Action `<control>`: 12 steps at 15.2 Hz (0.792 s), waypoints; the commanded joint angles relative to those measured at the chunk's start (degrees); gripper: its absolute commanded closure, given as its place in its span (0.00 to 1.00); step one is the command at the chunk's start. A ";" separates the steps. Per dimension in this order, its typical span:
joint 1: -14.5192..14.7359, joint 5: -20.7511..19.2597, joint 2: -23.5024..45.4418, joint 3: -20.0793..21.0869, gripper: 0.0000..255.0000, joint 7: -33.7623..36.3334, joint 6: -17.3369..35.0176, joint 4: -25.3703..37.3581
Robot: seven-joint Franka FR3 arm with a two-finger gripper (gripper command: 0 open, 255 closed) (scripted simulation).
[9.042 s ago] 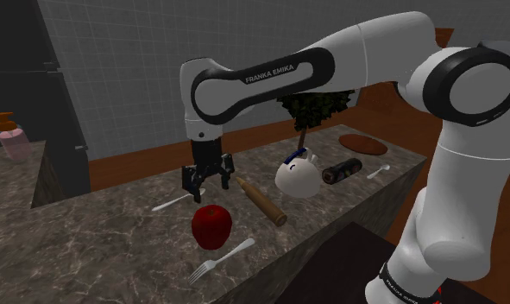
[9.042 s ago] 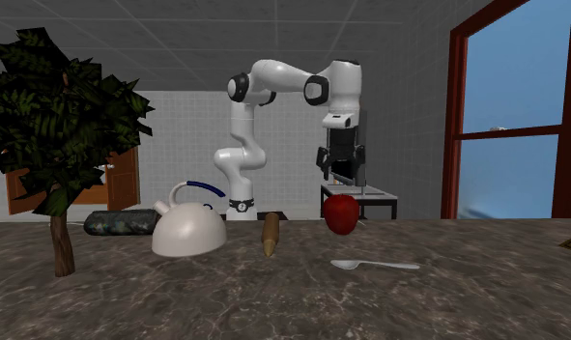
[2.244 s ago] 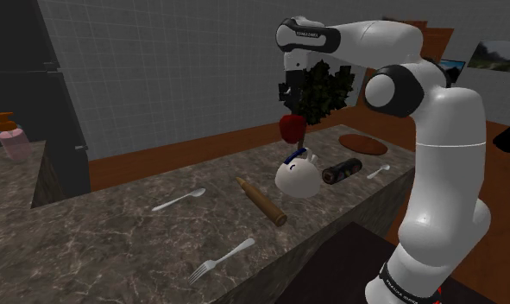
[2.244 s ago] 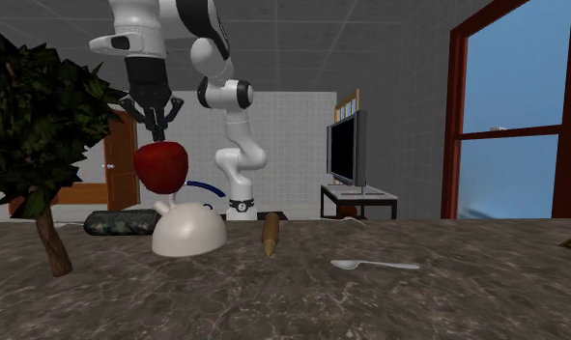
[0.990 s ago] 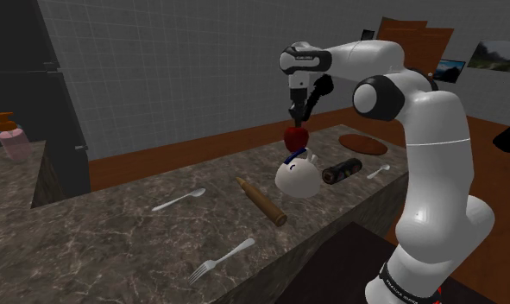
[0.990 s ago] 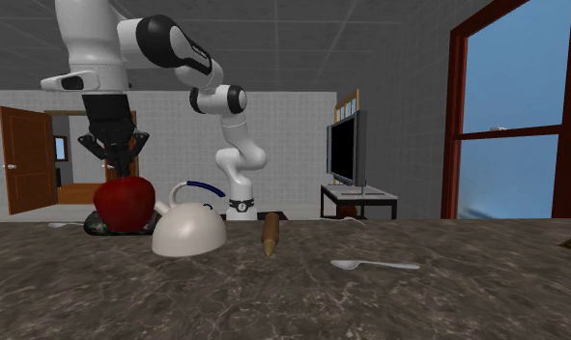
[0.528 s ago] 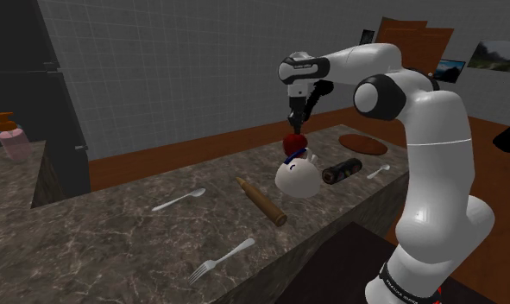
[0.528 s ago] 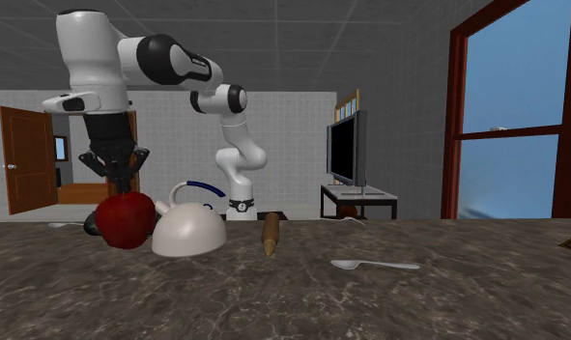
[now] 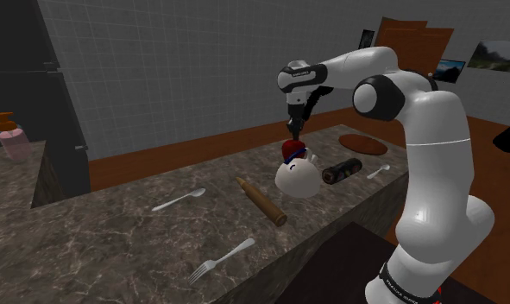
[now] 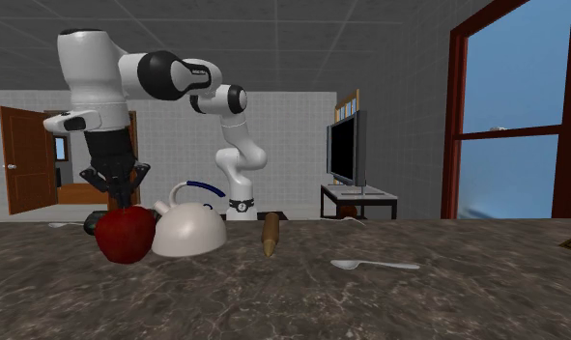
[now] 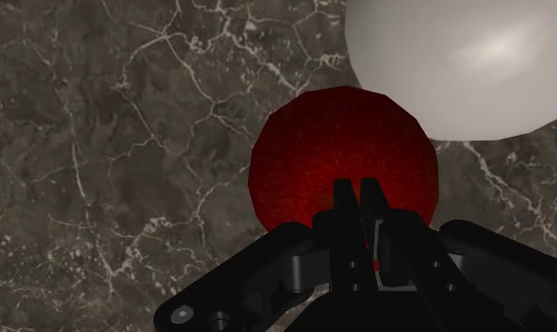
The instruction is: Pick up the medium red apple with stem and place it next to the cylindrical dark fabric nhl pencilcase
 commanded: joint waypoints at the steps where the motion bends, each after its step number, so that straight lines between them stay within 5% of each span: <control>1: 0.00 0.00 -0.06 0.00 1.00 0.00 0.16 -0.19; 5: 0.00 0.00 -0.06 0.00 1.00 0.00 0.16 -0.19; 6: 0.00 0.00 -0.07 0.00 0.00 -0.01 0.16 -0.20; 12: -0.05 0.03 0.44 0.00 0.00 -0.02 -2.01 2.48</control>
